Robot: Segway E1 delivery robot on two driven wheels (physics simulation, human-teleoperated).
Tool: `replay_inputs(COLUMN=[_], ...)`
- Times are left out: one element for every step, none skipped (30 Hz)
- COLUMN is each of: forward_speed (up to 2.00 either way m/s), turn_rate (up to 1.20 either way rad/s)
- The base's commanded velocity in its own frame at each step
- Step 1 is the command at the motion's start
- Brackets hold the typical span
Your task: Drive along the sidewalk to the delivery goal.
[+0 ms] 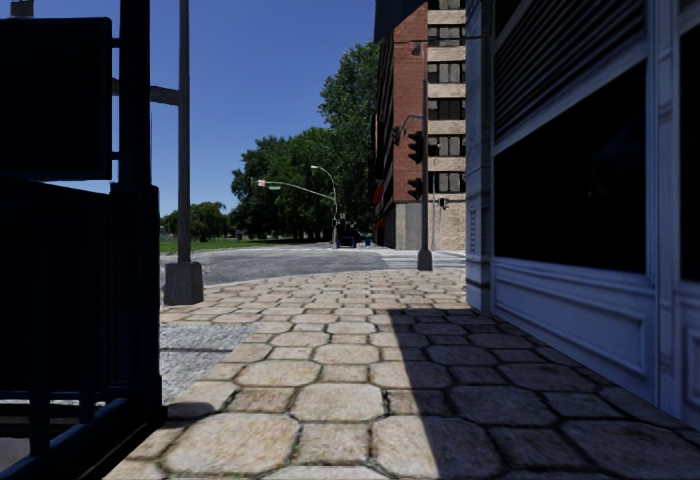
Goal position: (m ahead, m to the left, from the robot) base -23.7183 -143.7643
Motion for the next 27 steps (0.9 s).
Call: replay_inputs(forward_speed=[2.00,2.00,2.00,2.00,2.00,2.00,2.00,2.00,2.00,2.00,2.00,2.00,2.00,2.00,2.00,2.00,2.00,2.00,2.00,2.00,2.00,2.00,2.00,2.00,2.00,2.00,2.00], turn_rate=[0.00,0.00,0.00,0.00,0.00,0.00,0.00,0.00,0.00,0.00,0.00,0.00,0.00,0.00,0.00,0.00,0.00,0.00,0.00,0.02,0.02,0.03,0.03,0.00,0.00,0.00,0.00])
